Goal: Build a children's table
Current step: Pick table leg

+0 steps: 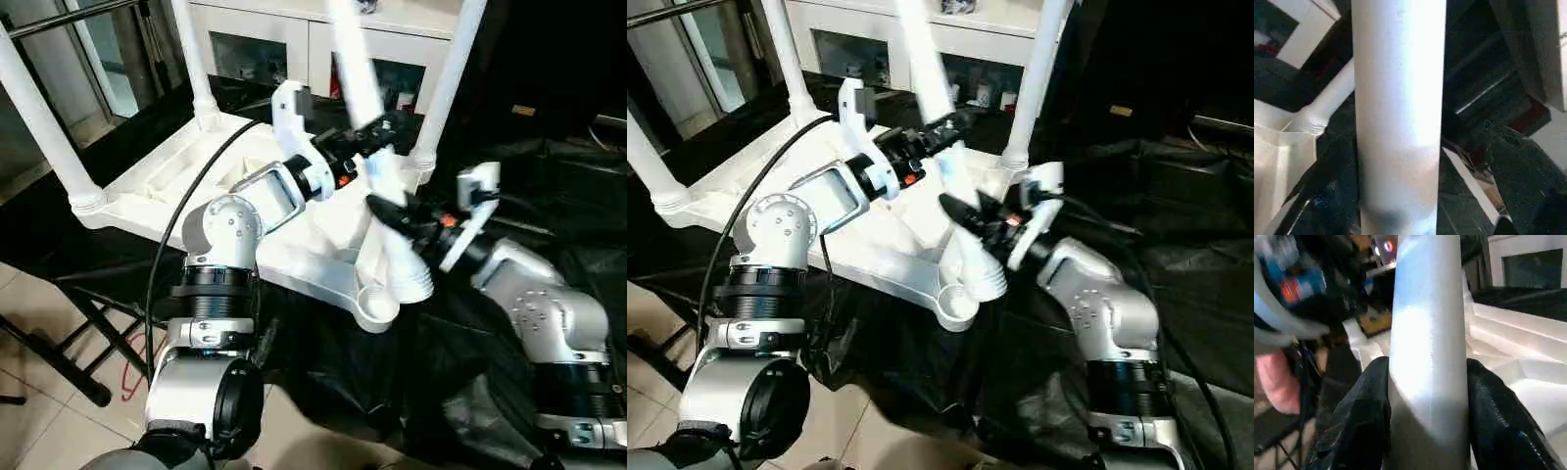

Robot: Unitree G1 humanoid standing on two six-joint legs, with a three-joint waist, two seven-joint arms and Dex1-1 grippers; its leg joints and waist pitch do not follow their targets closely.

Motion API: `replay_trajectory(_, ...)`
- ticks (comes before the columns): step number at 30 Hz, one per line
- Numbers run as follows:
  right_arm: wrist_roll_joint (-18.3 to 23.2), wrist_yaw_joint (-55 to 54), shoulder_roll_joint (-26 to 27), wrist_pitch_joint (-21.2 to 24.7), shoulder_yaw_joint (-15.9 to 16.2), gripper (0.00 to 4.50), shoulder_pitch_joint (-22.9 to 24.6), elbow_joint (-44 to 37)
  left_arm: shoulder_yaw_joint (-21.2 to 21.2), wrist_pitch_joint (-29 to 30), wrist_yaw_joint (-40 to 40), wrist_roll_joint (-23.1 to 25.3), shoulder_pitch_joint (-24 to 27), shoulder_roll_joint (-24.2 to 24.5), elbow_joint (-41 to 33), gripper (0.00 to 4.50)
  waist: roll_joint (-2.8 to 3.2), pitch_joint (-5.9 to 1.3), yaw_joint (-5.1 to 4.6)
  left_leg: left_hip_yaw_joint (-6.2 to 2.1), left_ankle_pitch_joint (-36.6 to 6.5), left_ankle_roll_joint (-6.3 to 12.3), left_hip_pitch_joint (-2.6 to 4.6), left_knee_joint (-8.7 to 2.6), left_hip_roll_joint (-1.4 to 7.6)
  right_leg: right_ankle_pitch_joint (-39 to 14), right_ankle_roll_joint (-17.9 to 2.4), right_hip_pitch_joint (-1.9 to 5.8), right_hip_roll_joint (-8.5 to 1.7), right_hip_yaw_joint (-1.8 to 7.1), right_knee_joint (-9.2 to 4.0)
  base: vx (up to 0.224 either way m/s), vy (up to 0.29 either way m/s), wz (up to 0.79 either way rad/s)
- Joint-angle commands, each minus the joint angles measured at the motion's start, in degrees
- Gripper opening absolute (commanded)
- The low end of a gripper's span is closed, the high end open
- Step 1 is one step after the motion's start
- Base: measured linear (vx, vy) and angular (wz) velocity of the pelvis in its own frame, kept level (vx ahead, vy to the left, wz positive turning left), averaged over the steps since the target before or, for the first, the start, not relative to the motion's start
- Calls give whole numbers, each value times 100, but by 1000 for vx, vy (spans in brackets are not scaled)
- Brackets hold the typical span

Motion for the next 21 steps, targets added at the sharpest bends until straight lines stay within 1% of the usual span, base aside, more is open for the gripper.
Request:
replay_trajectory(1, -262, -132, 14, -135, 205, 179, -97, -81, 49, 55, 117, -93, -119, -48, 28, 375, -94, -425, 5, 17, -551, 408, 7, -368, 46, -1513, -909, 392, -236, 216, -427, 0, 0, 0)
replay_trajectory(2, -526, -202, 7, -262, 437, 179, -110, -52, 36, 57, 141, -65, -120, -65, 33, 369, -93, -424, 6, 13, -537, 392, 1, -367, 45, -1527, -886, 395, -237, 215, -425, 0, 0, 0)
replay_trajectory(3, -679, -271, 15, -347, 540, 179, -127, -8, 23, 65, 158, -50, -111, -79, 42, 364, -104, -419, -5, 16, -558, 376, -1, -370, 41, -1559, -860, 392, -232, 216, -432, 0, 0, 0)
replay_trajectory(4, -781, -320, 21, -406, 606, 179, -139, 22, 12, 70, 184, -54, -105, -86, 48, 358, -97, -422, -3, 16, -563, 374, 10, -372, 41, -1570, -857, 394, -234, 217, -430, 0, 0, 0)
replay_trajectory(5, -781, -320, 21, -406, 606, 179, -139, 22, 12, 70, 184, -54, -105, -86, 48, 340, -91, -419, -4, 13, -564, 372, 10, -374, 47, -1551, -868, 388, -233, 221, -426, 0, 0, 0)
replay_trajectory(8, -1292, -1010, 251, -743, 740, 179, -388, 400, -65, -20, 413, 62, -44, -146, 48, 321, -116, -423, -32, 15, -550, 334, 2, -376, 44, -1506, -907, 382, -239, 223, -412, 0, 0, 0)
replay_trajectory(9, -1347, -1085, 280, -791, 753, 178, -414, 437, -62, -42, 461, 72, -39, -157, 52, 311, -106, -420, -42, 13, -563, 313, 3, -377, 48, -1519, -921, 375, -245, 224, -409, 0, 0, 0)
replay_trajectory(10, -1389, -1174, 325, -813, 764, 178, -449, 476, -62, -68, 521, 92, -35, -166, 57, 298, -110, -422, -56, 18, -586, 318, 1, -371, 36, -1533, -906, 390, -237, 225, -410, 0, 0, 0)
replay_trajectory(11, -1436, -1266, 381, -860, 779, 178, -484, 516, -69, -106, 594, 134, -32, -173, 66, 289, -120, -416, -62, 19, -566, 344, 2, -376, 41, -1494, -896, 387, -233, 231, -413, 0, 0, 0)
replay_trajectory(12, -1440, -1275, 387, -867, 779, 178, -488, 519, -69, -111, 601, 139, -32, -173, 67, 283, -110, -422, -65, 17, -553, 359, 7, -372, 41, -1457, -906, 387, -232, 232, -404, 0, 0, 0)
replay_trajectory(14, -1538, -1440, 494, -944, 810, 178, -577, 552, -75, -267, 745, 277, -22, -187, 118, 277, -108, -428, -75, 13, -471, 394, -1, -370, 46, -1273, -939, 393, -226, 233, -384, 0, 0, 0)
replay_trajectory(16, -1554, -1441, 519, -937, 832, 178, -594, 531, -109, -331, 743, 336, -15, -175, 130, 252, -107, -428, -75, 13, -449, 416, 4, -368, 50, -1177, -978, 400, -231, 237, -372, 0, 0, 0)
replay_trajectory(17, -1560, -1428, 536, -948, 841, 178, -598, 520, -121, -351, 743, 334, -12, -176, 132, 242, -96, -426, -73, 17, -472, 425, 10, -369, 50, -1152, -1006, 396, -231, 241, -371, 0, 0, 0)
replay_trajectory(18, -1568, -1423, 550, -951, 856, 178, -603, 502, -141, -383, 743, 346, -9, -173, 135, 242, -101, -424, -76, 22, -488, 433, 7, -367, 46, -1153, -1009, 397, -228, 242, -376, 0, 0, 0)
replay_trajectory(19, -1594, -1433, 574, -974, 881, 178, -616, 496, -217, -441, 708, 397, 2, -142, 136, 237, -105, -421, -78, 16, -514, 448, 2, -373, 47, -1180, -988, 406, -228, 239, -384, 0, 0, 0)
replay_trajectory(21, -1611, -1450, 595, -988, 900, 178, -632, 493, -341, -527, 642, 487, 19, -97, 133, 218, -99, -424, -77, 18, -523, 433, 12, -373, 52, -1201, -987, 399, -233, 244, -379, 0, 0, 0)
